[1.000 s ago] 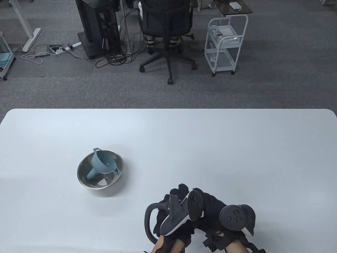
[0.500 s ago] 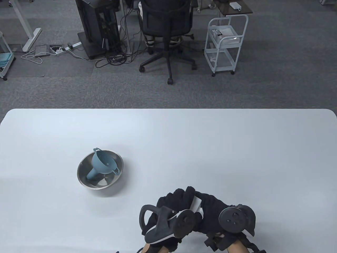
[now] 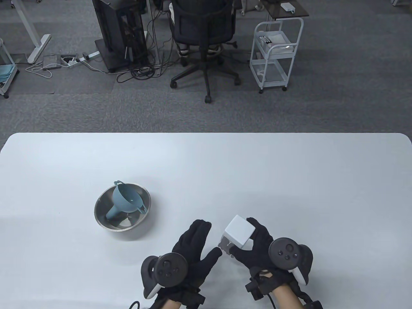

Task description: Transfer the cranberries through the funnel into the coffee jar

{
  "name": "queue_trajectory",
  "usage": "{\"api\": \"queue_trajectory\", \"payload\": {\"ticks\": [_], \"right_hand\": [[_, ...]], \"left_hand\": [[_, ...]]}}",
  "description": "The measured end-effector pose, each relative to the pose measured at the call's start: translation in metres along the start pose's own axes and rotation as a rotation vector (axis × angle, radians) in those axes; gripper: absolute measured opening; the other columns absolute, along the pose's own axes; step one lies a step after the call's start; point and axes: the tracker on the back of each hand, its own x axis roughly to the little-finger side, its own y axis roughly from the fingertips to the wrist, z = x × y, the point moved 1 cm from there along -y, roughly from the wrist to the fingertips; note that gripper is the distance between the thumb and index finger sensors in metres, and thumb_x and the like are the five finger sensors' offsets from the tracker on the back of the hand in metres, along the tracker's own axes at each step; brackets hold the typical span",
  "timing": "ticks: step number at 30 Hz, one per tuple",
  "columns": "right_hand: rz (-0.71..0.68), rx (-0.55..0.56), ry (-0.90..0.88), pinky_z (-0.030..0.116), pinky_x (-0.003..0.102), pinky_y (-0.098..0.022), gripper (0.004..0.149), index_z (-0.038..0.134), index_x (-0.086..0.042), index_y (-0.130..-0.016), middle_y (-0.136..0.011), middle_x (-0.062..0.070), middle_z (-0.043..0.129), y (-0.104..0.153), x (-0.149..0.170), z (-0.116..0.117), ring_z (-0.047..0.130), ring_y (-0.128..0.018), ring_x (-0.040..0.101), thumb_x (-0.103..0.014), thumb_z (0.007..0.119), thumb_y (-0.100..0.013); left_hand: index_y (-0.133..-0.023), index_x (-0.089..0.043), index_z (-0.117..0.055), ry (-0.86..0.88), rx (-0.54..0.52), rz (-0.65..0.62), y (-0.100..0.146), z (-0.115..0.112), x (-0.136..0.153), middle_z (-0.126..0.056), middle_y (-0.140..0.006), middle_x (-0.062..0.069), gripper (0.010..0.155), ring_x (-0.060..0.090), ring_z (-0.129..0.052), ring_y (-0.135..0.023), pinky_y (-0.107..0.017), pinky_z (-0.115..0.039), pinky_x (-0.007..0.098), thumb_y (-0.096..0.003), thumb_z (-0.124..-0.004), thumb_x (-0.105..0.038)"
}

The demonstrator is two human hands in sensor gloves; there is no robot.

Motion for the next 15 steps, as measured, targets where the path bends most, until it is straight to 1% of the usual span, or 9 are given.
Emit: {"api": "queue_trajectory", "payload": {"ticks": [6,8,12,15], "right_hand": [[0.115,0.019,0.029,0.074,0.053,-0.061,0.094,0.048,-0.002,-0.099,-0.1,0.02,0.069,-0.02,-0.004,0.014,0.085,-0.085,0.041,-0.05,0.099,-0.037],[0.143,0.01,0.028,0.074,0.053,-0.061,0.094,0.048,-0.002,-0.099,-0.1,0.021,0.068,-0.025,-0.004,0.021,0.084,-0.085,0.041,-0.05,0.099,-0.037],[0.176,-0.002,0.039,0.073,0.053,-0.061,0.094,0.047,-0.002,-0.099,-0.1,0.021,0.067,-0.032,-0.005,0.034,0.083,-0.086,0.041,-0.049,0.099,-0.037],[0.181,-0.017,0.057,0.073,0.052,-0.061,0.094,0.047,-0.002,-0.099,-0.101,0.021,0.067,-0.036,-0.005,0.042,0.083,-0.087,0.041,-0.049,0.099,-0.037]], "left_hand": [[-0.114,-0.02,-0.055,0.082,0.008,0.036,0.006,0.002,0.013,-0.056,-0.12,0.017,0.078,0.047,-0.071,-0.106,-0.073,-0.063,0.062,-0.0515,-0.064,-0.067],[-0.114,-0.02,-0.054,0.072,0.01,0.04,0.007,0.002,0.014,-0.055,-0.12,0.017,0.078,0.047,-0.07,-0.107,-0.073,-0.062,0.062,-0.0516,-0.064,-0.067],[-0.114,-0.02,-0.054,0.056,0.02,0.055,0.009,0.001,0.017,-0.055,-0.12,0.017,0.078,0.047,-0.069,-0.107,-0.073,-0.06,0.064,-0.0516,-0.064,-0.066],[-0.113,-0.02,-0.055,0.068,-0.003,0.068,0.01,0.0,0.021,-0.053,-0.121,0.016,0.078,0.047,-0.067,-0.108,-0.074,-0.058,0.064,-0.0516,-0.064,-0.066]]}}
